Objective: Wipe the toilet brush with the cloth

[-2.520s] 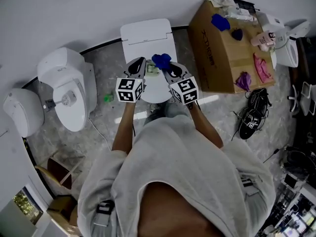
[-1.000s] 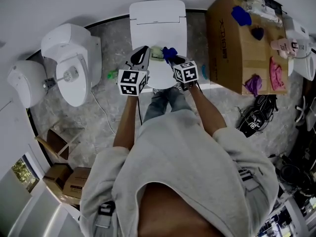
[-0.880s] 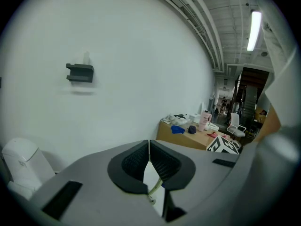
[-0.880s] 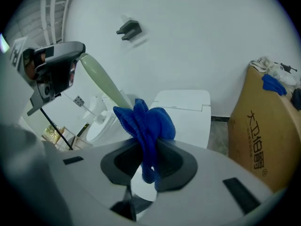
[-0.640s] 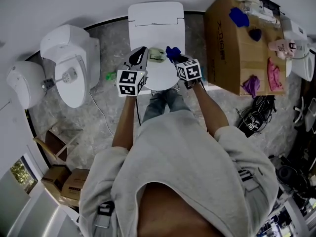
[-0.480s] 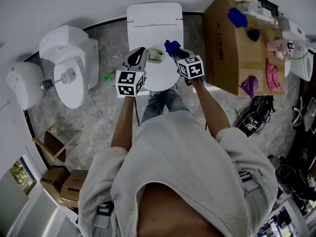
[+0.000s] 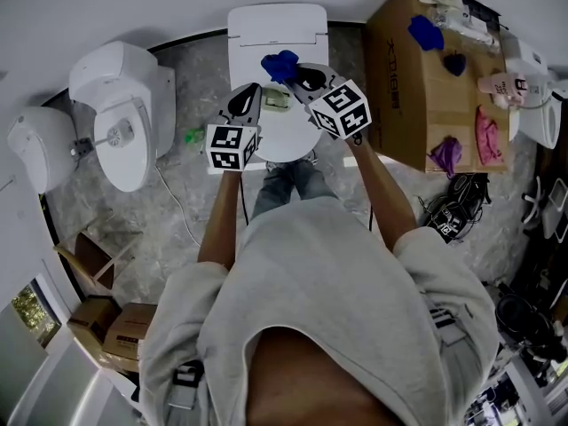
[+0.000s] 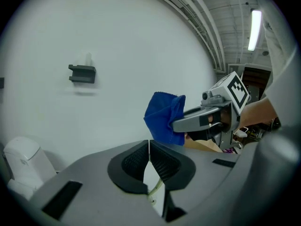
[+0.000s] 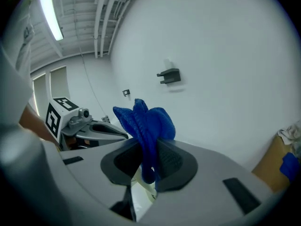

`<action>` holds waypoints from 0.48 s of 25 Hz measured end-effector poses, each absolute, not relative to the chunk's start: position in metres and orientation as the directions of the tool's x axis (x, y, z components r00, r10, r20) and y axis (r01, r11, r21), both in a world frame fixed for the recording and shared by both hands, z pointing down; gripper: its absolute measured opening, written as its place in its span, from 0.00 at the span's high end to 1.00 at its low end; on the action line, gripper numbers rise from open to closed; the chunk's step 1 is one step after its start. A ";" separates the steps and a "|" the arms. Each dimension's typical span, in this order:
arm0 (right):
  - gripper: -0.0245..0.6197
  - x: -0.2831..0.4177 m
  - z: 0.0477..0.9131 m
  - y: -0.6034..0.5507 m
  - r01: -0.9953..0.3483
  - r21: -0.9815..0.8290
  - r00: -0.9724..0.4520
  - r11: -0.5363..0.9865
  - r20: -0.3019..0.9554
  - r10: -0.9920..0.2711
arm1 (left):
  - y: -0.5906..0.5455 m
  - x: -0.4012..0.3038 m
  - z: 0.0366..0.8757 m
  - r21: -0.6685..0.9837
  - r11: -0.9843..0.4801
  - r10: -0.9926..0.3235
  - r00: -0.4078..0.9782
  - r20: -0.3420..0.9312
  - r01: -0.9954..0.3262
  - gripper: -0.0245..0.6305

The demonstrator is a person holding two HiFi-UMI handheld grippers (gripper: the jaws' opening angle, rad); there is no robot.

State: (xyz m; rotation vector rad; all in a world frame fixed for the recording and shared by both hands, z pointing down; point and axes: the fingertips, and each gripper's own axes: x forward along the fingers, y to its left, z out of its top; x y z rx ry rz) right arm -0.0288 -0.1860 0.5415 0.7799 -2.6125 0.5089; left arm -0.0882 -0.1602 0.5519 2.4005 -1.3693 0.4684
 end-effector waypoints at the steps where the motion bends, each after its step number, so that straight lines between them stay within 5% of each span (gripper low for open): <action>1: 0.82 -0.032 0.540 -0.184 -0.567 -0.231 -0.786 0.791 0.438 -0.436 | -0.160 -0.088 0.552 0.126 -0.478 -0.758 0.481 0.440 -0.869 0.93; 12: 0.82 -0.038 0.584 -0.162 -0.555 -0.275 -0.776 0.785 0.510 -0.370 | -0.162 -0.090 0.552 0.124 -0.470 -0.765 0.474 0.436 -0.874 0.93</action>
